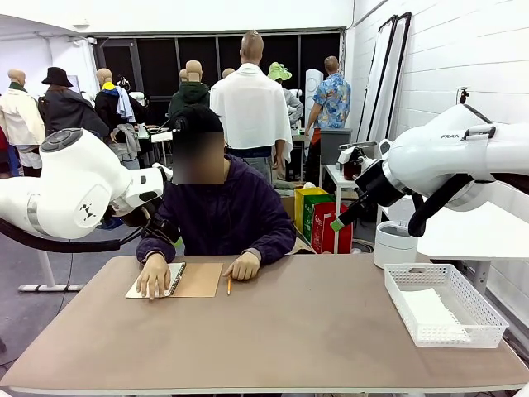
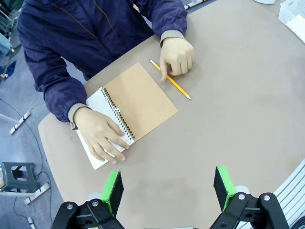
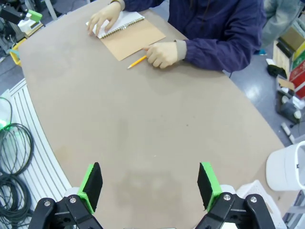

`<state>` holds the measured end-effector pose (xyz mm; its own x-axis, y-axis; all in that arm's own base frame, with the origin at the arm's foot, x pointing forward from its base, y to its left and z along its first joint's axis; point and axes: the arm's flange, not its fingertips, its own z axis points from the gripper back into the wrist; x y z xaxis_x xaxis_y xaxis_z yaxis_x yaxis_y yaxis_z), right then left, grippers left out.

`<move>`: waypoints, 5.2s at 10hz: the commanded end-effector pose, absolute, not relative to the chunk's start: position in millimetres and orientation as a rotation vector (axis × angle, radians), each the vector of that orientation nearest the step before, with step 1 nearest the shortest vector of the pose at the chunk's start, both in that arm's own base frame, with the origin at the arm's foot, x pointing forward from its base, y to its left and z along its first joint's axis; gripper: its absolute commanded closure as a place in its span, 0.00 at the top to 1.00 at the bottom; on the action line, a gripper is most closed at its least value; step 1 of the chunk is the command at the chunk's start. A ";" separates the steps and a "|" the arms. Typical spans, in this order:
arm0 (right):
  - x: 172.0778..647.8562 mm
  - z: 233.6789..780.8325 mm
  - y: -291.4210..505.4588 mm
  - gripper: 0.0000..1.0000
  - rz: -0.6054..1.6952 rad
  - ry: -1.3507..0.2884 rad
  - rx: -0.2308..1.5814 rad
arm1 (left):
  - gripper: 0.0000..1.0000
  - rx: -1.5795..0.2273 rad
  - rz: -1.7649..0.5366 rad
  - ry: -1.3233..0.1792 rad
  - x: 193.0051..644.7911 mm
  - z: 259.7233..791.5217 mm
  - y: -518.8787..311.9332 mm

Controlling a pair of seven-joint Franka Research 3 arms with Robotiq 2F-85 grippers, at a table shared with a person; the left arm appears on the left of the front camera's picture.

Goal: Sort the paper based on its condition.
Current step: If a person hands you a paper, place it in the Organizing basket , and if it's crumpled, put it in the Trash can.

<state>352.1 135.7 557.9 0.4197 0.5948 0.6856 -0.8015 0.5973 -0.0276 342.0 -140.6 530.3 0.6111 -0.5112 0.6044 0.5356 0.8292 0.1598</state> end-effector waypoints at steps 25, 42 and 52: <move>352.3 557.7 134.8 1.00 0.891 -0.712 0.328 | 1.00 -0.037 -0.603 -0.684 342.5 529.8 -139.5; 352.3 557.7 134.8 1.00 0.891 -0.712 0.328 | 1.00 -0.037 -0.603 -0.684 342.5 529.8 -139.5; 354.1 558.1 138.2 1.00 0.837 -0.682 0.354 | 1.00 -0.037 -0.603 -0.684 342.5 529.8 -139.5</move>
